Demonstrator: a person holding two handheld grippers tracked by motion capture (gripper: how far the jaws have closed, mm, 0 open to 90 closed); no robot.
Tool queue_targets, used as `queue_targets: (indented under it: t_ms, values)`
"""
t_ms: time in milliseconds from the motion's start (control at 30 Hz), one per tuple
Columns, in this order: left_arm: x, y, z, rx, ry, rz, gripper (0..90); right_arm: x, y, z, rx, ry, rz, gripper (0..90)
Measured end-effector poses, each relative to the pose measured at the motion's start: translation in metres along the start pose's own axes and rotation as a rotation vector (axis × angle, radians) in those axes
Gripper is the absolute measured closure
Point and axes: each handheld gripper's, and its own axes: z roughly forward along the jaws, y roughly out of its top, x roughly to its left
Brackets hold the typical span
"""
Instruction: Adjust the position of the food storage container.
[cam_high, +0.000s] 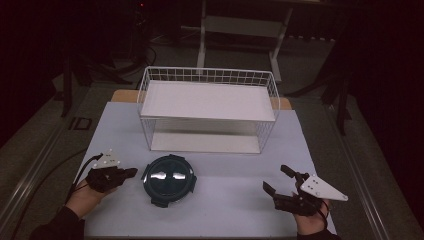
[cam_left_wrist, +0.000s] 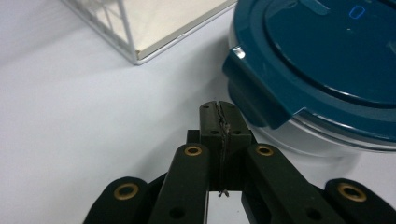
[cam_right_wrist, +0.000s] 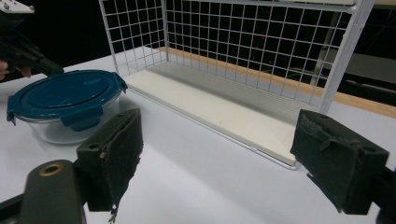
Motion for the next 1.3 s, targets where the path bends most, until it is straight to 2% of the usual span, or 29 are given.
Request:
queue_targets:
  t_ms: [133,300,633,767,933,967,1133,1300]
  values:
    - [-0.005,0.003,0.002,0.002,-0.022,0.026,89.8,0.000,0.000,0.000,0.001,0.000,0.003,16.4]
    - [-0.009,0.004,0.005,0.015,-0.055,0.032,89.9,0.000,0.000,0.000,0.001,0.002,0.005,16.4]
    - [-0.014,0.007,0.005,0.023,-0.045,0.011,89.9,0.000,0.000,0.001,0.005,0.003,0.008,16.4]
    - [-0.022,0.010,0.006,0.038,-0.071,0.012,89.9,0.001,0.000,0.001,0.005,0.004,0.004,16.4]
    - [-0.032,0.011,0.008,0.040,-0.094,0.033,89.9,0.000,0.000,0.002,0.005,0.004,0.006,16.4]
    - [-0.036,0.012,0.010,0.038,-0.100,0.043,89.9,0.000,0.000,0.002,0.006,0.004,0.005,16.4]
    - [-0.044,0.018,0.018,0.038,-0.131,0.044,89.9,0.001,0.000,0.002,0.006,0.006,0.003,16.4]
    - [-0.053,0.027,0.028,0.039,-0.154,0.062,89.9,0.001,0.000,0.003,0.007,0.007,0.004,16.4]
